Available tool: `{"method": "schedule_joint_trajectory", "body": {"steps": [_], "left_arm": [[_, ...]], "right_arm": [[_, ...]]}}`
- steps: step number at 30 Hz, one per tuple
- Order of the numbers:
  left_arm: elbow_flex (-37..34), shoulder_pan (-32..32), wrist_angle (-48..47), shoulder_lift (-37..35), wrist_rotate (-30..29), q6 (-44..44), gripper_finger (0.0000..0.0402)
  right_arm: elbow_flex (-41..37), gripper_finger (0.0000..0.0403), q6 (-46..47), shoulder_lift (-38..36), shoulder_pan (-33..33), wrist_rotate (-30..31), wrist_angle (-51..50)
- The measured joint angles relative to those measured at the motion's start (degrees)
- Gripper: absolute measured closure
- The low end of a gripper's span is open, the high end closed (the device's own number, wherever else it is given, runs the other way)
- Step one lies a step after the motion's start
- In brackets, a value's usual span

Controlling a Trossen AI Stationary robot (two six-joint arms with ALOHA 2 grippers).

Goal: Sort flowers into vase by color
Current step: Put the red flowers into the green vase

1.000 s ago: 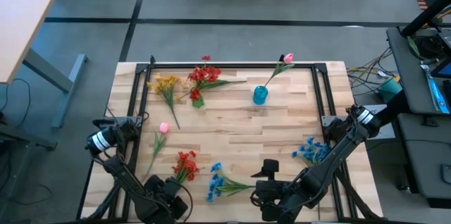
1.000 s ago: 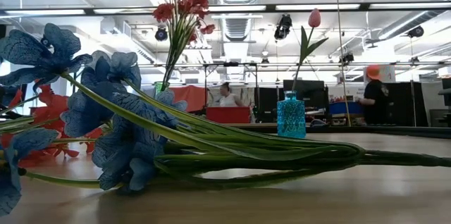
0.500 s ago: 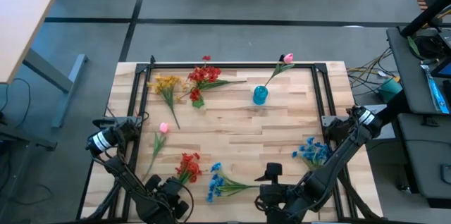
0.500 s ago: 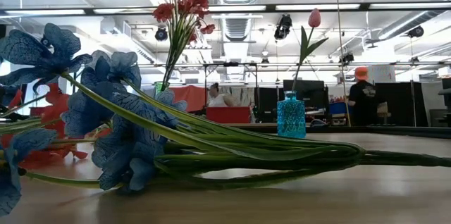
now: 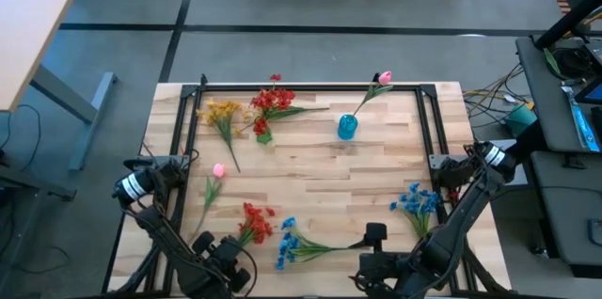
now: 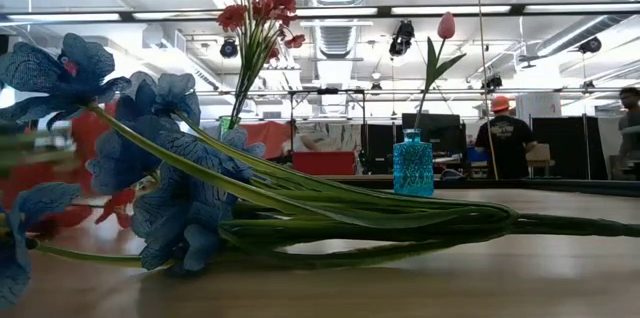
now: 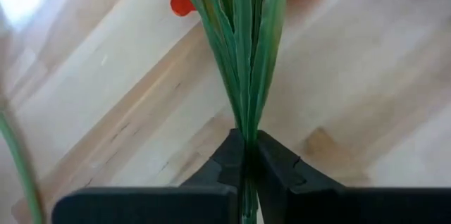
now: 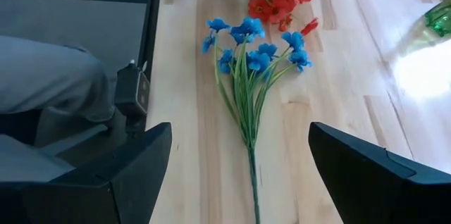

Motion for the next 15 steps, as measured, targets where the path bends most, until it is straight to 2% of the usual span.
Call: {"method": "schedule_joint_trajectory", "body": {"steps": [7, 15], "left_arm": [[4.61, -1.03, 0.52, -3.58, -10.77, 7.92, 0.0401], [13.58, -2.99, 3.32, -5.98, -26.39, 24.38, 0.0401]], "right_arm": [[0.0, 0.0076, -0.09, -0.05, 0.01, 0.59, -0.01], [-0.25, 0.0076, -0.6, -0.05, 0.01, 1.69, 0.0]]}}
